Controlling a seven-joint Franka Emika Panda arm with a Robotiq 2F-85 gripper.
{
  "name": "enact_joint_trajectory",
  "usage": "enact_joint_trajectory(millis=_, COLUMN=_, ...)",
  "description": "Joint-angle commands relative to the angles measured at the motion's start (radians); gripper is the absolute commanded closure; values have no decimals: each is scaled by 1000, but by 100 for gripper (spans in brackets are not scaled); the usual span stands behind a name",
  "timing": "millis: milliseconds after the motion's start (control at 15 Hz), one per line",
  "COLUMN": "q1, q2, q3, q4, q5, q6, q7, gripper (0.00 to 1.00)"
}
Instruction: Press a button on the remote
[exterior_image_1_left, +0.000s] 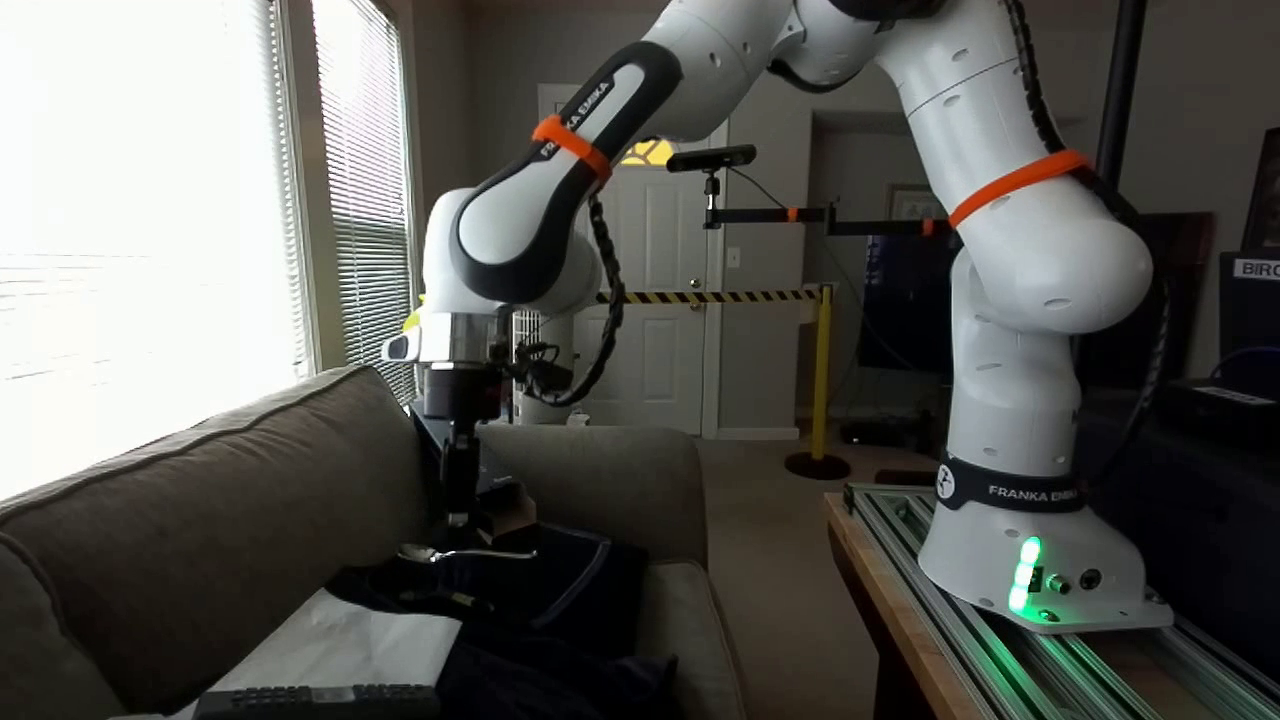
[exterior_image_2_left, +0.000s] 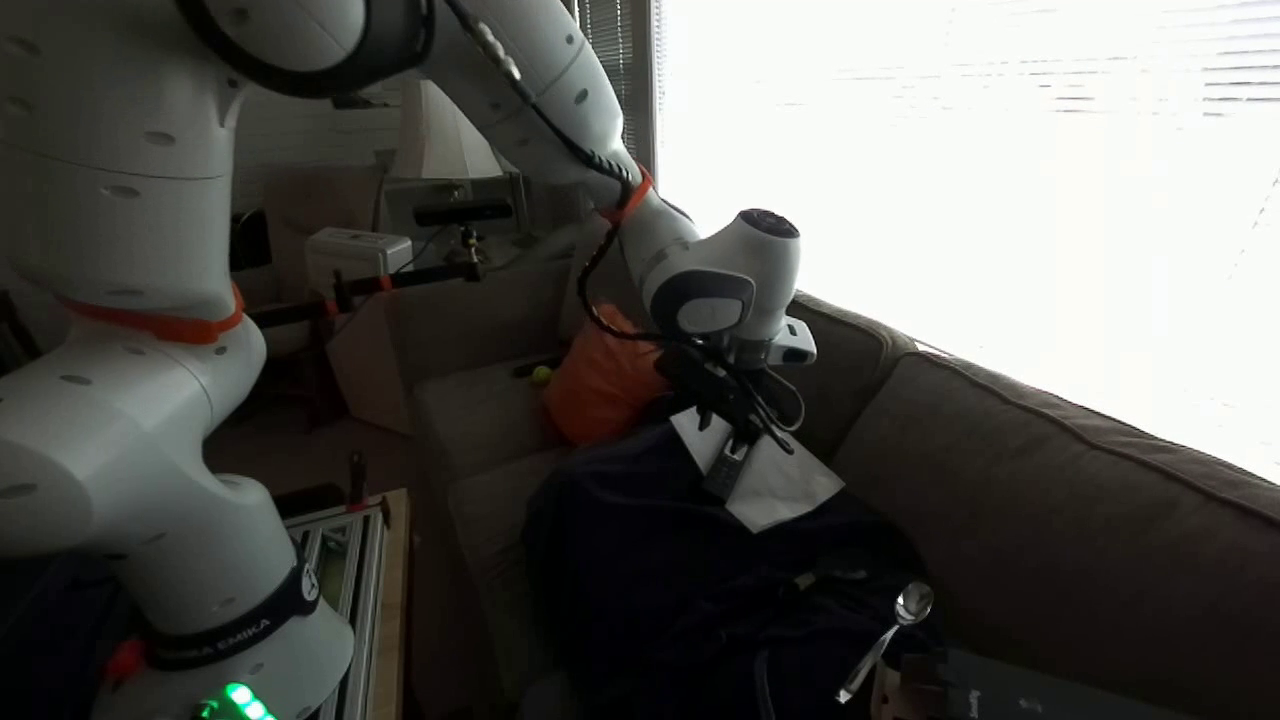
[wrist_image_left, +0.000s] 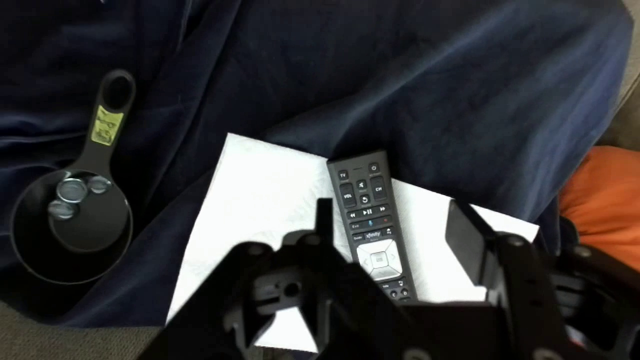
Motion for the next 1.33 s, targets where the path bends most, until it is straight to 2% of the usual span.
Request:
enact_joint_trajectory(millis=0, q1=6, q2=-228, q3=-40, q4=-122, q5=97, q6=-133, q7=-28, gripper=7)
enact_joint_trajectory(millis=67, q1=13, q2=-278, q3=-60, q4=-139, q5=121, q6=-174, q7=-50, gripper=1)
enact_joint_trajectory(millis=333, q1=54, q2=-399, q3=-179, q4=-194, q5=182, q6=-326, q7=-186, gripper=0)
enact_joint_trajectory(millis=533, q1=74, q2=-440, q3=-273, q4=-264, q5=213, q6=-357, q7=-346, gripper=0)
enact_joint_trajectory(millis=733, q1=70, q2=-462, q3=-353, q4=-320, q5=197, q6=-319, q7=-468, gripper=0)
enact_joint_trajectory(millis=800, q1=92, q2=-425, q3=-344, q4=-265, q5=177, q6=-344, q7=-389, gripper=0)
enact_joint_trajectory(millis=933, q1=85, q2=-432, q3=-377, q4=-287, q5=177, q6=-342, q7=-444, gripper=0)
enact_joint_trajectory(millis=1267, q1=92, q2=-440, q3=-379, q4=-291, q5=177, q6=-341, q7=-452, gripper=0)
